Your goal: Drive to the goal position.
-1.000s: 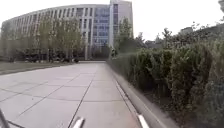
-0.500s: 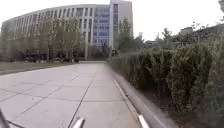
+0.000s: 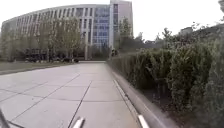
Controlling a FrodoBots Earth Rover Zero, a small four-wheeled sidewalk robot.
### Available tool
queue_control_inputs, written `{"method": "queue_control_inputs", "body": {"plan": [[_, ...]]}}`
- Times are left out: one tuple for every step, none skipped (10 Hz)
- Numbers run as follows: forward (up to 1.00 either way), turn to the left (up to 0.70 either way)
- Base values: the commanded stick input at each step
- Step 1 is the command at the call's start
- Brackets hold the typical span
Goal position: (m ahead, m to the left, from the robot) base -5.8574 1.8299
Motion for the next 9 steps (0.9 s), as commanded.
{"method": "queue_control_inputs", "body": {"plan": [[0.04, 0.00], [0.04, 0.00], [0.04, 0.00], [0.04, 0.00], [0.04, 0.00], [0.04, 0.00], [0.04, 0.00], [0.04, 0.00], [0.04, 0.00]]}}
